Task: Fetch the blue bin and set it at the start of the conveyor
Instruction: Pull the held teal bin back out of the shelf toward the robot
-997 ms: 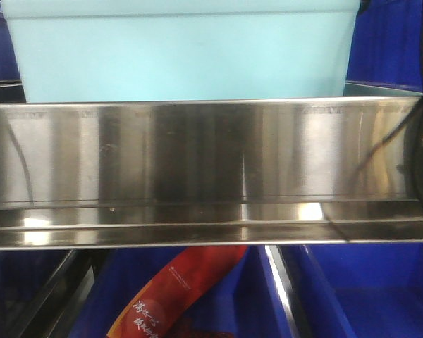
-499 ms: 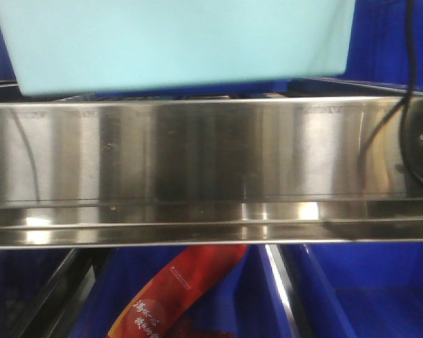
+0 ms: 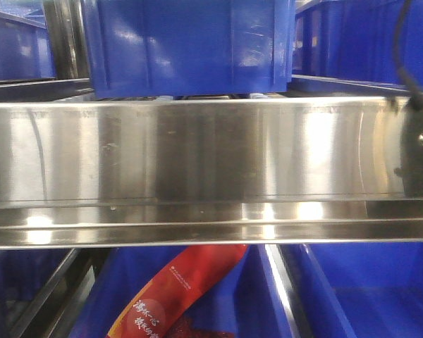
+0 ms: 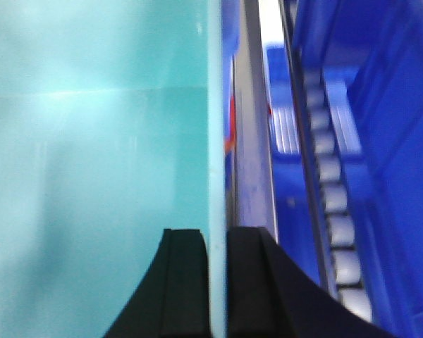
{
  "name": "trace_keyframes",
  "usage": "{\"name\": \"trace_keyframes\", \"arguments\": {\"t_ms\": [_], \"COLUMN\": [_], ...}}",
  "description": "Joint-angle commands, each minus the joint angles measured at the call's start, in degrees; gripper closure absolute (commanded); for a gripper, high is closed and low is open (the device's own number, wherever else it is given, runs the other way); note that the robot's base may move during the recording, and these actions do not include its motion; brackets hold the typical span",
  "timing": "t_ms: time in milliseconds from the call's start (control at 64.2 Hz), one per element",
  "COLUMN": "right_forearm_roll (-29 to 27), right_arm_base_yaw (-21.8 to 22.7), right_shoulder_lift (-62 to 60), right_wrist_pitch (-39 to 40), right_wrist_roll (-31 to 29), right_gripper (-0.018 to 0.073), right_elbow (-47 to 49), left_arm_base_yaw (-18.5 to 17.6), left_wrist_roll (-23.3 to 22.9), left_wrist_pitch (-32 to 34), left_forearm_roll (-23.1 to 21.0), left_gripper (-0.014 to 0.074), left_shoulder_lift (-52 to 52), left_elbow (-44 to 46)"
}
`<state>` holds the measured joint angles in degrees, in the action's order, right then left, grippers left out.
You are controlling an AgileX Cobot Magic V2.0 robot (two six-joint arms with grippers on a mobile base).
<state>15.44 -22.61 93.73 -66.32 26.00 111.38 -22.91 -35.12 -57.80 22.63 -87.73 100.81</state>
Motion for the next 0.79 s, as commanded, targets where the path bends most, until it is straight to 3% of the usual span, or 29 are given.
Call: {"name": "trace_keyframes", "arguments": {"t_ms": [0, 343, 779], "right_forearm_roll": [1.9, 2.1, 3.8], "right_arm_base_yaw": [-0.3, -0.4, -0.4], "right_shoulder_lift": [-1.8, -2.9, -3.0], "right_wrist_pitch": [1.3, 2.4, 0.4], "right_wrist_roll": [0.0, 0.0, -0.2], "right_gripper": [0.0719, 0.0719, 0.0719], "right_elbow": [1.1, 1.7, 6.5], "left_arm_base_yaw": [-0.2, -0.2, -0.2], "left_wrist_roll": [1.7, 5.0, 5.0], "left_wrist_pitch": [0.0, -1.0, -0.7], "left_forearm_roll": [2.1, 2.0, 1.9], "left_gripper": [0.0708, 0.0708, 0.0708], "left_shoulder_lift": [1.0, 1.3, 1.9], "left_elbow": [3.2, 7.7, 8.6]}}
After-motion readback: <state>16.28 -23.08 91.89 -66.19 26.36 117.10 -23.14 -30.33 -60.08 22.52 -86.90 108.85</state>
